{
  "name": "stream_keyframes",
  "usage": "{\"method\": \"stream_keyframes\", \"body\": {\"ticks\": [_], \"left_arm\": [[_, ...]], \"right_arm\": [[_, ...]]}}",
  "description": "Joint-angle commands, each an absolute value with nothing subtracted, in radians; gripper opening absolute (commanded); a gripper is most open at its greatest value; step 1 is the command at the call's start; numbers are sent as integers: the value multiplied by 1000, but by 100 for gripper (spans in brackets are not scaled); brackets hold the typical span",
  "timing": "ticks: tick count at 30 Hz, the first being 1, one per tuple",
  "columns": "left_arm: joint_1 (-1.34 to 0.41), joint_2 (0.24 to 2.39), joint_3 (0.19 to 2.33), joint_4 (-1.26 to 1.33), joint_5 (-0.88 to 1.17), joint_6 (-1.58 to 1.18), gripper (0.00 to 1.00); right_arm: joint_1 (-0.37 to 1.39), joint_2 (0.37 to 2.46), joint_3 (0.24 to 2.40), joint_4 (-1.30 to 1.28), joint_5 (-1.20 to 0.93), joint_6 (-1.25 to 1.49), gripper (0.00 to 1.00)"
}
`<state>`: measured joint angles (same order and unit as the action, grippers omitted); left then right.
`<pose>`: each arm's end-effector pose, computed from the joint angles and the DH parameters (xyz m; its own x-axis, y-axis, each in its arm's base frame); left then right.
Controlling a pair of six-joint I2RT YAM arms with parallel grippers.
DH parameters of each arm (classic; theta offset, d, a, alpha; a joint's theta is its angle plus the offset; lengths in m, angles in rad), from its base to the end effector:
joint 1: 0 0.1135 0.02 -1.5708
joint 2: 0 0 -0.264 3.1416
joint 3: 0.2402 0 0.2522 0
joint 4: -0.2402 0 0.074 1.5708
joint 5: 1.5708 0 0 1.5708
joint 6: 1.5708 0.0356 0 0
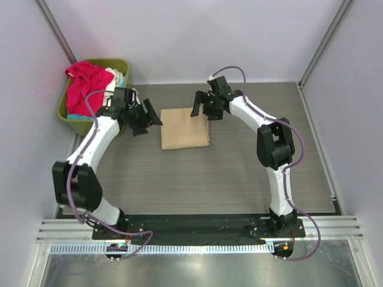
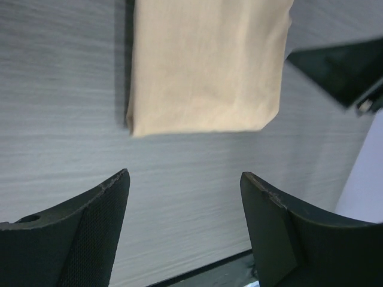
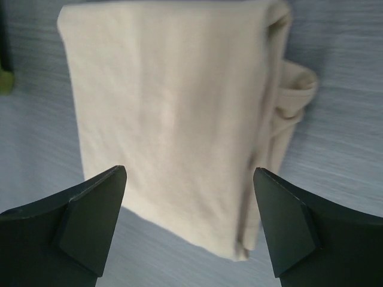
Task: Fold and stack the t-shirts
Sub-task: Neatly place the folded tshirt to the corner
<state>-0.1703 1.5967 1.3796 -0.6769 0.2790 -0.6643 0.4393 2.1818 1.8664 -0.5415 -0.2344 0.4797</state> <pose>0.3401 -0.0684 0.2989 -0.8102 -0.4620 -0.3608 -0.2115 0.8044 -0.5552 0.4436 0.2176 0.2287 -0.8613 0.0913 -0.4999 -0.1734 0.8719 0.4579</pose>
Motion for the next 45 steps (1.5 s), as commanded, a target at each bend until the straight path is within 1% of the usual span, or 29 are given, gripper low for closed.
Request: {"method": "stream_keyframes", "body": {"ticks": [1, 6, 9, 14, 19, 21, 24, 26, 27, 29, 30, 31, 34, 39, 41, 42, 45], "left_arm": [[-173, 1438, 1322, -706, 239, -579, 76], [-175, 1287, 1229, -823, 128, -494, 76], [-175, 1201, 1174, -860, 95, -463, 76], [-175, 1066, 1069, -853, 106, -460, 77], [-173, 994, 1005, -828, 75, -459, 77], [-175, 974, 979, -818, 61, -456, 77], [-173, 960, 971, -813, 64, -456, 77], [-175, 950, 965, -804, 66, -453, 77], [-173, 948, 962, -801, 66, -454, 77], [-175, 953, 959, -796, 77, -453, 77], [-175, 953, 957, -795, 86, -453, 77], [-175, 956, 956, -793, 87, -451, 77], [-173, 957, 951, -787, 100, -449, 77], [-175, 974, 943, -770, 129, -448, 76], [-173, 986, 943, -769, 143, -448, 76], [-175, 997, 943, -767, 147, -448, 76], [-175, 1017, 942, -767, 163, -446, 75]], "right_arm": [[388, 2174, 1881, -505, -176, 434, 94], [354, 2219, 1890, -499, -179, 419, 95], [353, 2249, 1898, -496, -199, 416, 96], [357, 2305, 1894, -465, -256, 436, 96], [368, 2348, 1905, -430, -293, 445, 96], [371, 2368, 1908, -425, -307, 454, 93], [376, 2387, 1908, -422, -308, 457, 83], [374, 2399, 1911, -422, -307, 457, 72], [376, 2414, 1914, -422, -308, 446, 52], [373, 2430, 1928, -422, -321, 434, 19], [365, 2437, 1931, -431, -325, 422, 4], [361, 2439, 1933, -440, -322, 411, 1], [312, 2404, 1936, -512, -258, 339, 1], [215, 2321, 1956, -624, -5, 178, 1], [173, 2287, 1959, -624, 84, 85, 1], [161, 2284, 1962, -623, 166, 57, 1], [88, 2298, 2014, -612, 196, -29, 1]]}}
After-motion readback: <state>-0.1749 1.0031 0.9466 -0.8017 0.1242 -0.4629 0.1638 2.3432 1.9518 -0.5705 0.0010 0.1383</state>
